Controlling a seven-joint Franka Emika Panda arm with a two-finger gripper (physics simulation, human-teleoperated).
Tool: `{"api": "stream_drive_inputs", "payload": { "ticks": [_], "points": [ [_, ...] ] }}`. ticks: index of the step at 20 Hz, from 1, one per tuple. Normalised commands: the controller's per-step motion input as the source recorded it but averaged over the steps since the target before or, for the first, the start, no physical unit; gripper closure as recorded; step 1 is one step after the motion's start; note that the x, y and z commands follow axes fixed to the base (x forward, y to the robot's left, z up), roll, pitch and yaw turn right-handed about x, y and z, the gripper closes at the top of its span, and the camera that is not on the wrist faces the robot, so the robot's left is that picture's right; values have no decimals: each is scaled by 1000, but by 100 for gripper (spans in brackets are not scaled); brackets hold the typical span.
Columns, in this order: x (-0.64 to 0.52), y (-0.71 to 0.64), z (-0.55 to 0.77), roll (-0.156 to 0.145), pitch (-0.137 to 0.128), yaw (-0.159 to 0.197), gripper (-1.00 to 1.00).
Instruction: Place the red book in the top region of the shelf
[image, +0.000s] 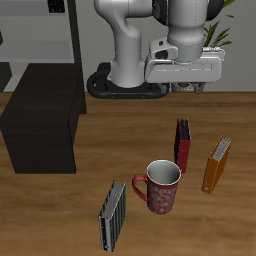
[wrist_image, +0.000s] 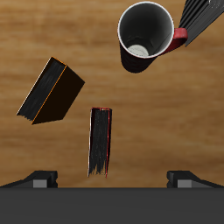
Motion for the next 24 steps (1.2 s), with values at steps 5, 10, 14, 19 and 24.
{"api": "stream_drive_inputs", "payload": {
  "ticks": [5, 10, 14, 19, 24],
  "points": [
    [160, 73, -205, -31, 6, 5, -100],
    [36, 45, -226, 0, -36, 49, -100],
    [-7, 60, -157, 12, -53, 18, -100],
    [-12, 48, -275, -2, -53, 26, -100],
    [-7, -10, -275, -38, -38, 15, -100]
  ]
}}
